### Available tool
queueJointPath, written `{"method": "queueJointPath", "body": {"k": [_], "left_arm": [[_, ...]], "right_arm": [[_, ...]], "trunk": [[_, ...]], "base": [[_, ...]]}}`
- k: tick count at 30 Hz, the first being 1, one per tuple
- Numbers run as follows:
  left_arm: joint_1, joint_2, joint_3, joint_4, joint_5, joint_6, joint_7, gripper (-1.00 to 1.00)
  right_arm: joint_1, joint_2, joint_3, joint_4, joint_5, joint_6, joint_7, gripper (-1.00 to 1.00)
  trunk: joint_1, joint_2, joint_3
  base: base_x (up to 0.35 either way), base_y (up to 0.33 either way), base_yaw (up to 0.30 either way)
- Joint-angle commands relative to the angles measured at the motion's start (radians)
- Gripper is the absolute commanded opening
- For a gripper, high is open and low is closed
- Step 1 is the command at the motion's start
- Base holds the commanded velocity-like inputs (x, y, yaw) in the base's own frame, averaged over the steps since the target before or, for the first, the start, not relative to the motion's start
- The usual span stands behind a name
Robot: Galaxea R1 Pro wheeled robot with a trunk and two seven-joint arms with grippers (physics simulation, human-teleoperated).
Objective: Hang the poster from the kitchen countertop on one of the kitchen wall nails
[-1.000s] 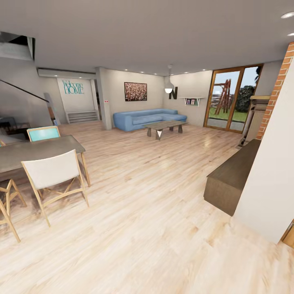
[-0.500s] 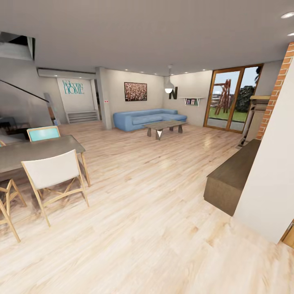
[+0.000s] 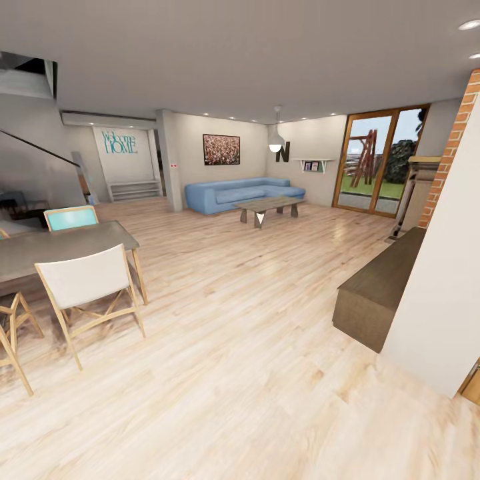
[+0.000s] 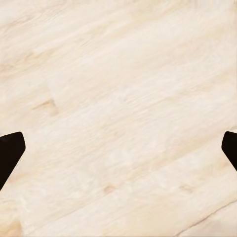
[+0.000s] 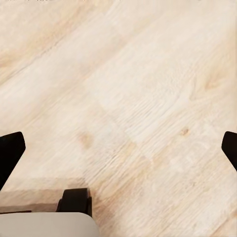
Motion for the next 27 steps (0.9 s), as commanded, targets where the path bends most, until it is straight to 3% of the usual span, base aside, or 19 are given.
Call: {"method": "queueJointPath", "body": {"k": [1, 13, 27], "left_arm": [[0.000, 0.000, 0.005, -0.001, 0.000, -0.005, 0.000, 1.00], [0.000, -0.003, 0.018, -0.010, 0.004, -0.051, -0.006, 1.00], [0.000, -0.005, 0.014, -0.008, 0.000, -0.051, -0.008, 1.00]], "right_arm": [[0.000, 0.000, -0.001, 0.000, -0.001, -0.002, 0.000, 1.00], [0.000, 0.002, -0.001, 0.001, -0.004, 0.001, 0.002, 1.00], [0.000, 0.002, 0.001, 0.001, -0.001, 0.000, 0.000, 1.00]], "trunk": [[0.000, 0.000, -0.001], [0.000, 0.000, 0.000], [0.000, 0.000, 0.010]], "base": [[0.000, 0.000, 0.000], [0.000, 0.000, -0.013], [0.000, 0.000, -0.238]]}}
